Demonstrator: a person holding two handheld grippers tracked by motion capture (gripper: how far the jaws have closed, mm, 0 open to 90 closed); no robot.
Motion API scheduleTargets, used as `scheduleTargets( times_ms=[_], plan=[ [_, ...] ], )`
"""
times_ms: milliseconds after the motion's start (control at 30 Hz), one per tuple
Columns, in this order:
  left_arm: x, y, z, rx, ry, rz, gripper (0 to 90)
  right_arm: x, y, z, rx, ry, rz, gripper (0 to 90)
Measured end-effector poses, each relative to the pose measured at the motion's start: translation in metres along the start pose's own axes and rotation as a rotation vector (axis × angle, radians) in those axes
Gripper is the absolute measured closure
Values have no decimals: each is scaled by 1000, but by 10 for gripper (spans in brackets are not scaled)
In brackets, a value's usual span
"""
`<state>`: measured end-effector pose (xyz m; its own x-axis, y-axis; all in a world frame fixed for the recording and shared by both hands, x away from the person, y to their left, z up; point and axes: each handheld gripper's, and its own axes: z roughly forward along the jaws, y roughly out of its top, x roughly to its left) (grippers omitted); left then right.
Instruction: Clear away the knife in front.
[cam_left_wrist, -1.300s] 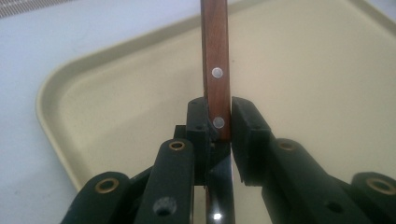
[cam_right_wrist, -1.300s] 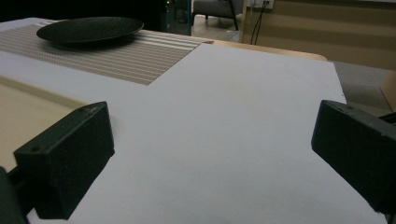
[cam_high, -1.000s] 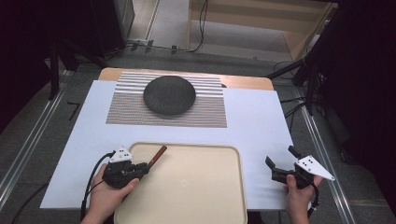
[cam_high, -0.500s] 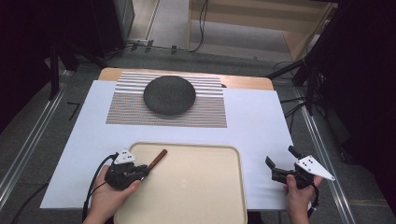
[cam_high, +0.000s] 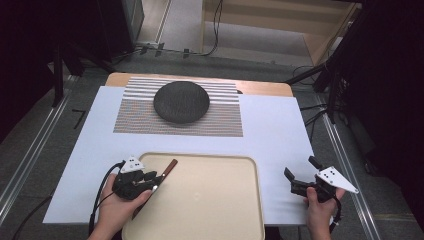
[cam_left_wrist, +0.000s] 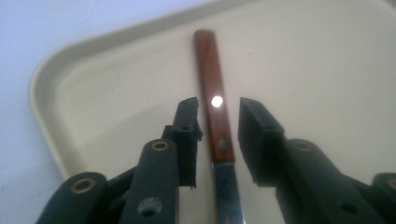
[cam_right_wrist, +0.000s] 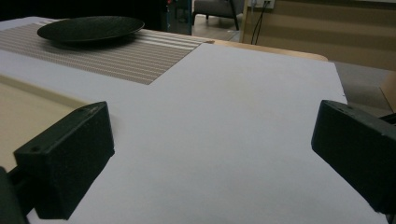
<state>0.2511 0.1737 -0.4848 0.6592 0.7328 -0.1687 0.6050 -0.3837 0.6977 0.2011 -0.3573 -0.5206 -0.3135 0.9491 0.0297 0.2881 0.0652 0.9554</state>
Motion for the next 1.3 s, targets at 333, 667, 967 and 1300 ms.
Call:
scheduleTargets(
  times_ms=[333, 667, 967, 1300],
  plan=[
    [-14, 9, 20, 83, 0, 154, 899, 0, 0, 0, 4, -3, -3, 0],
    [-3, 6, 17, 107, 25, 154, 900, 0, 0, 0, 1, -1, -1, 0],
    [17, -5, 1, 112, -4, 98, 900, 0, 0, 0, 1, 2, -1, 0],
    [28, -7, -6, 117, 33, 90, 899, 0, 0, 0, 2, 0, -1, 0]
  ],
)
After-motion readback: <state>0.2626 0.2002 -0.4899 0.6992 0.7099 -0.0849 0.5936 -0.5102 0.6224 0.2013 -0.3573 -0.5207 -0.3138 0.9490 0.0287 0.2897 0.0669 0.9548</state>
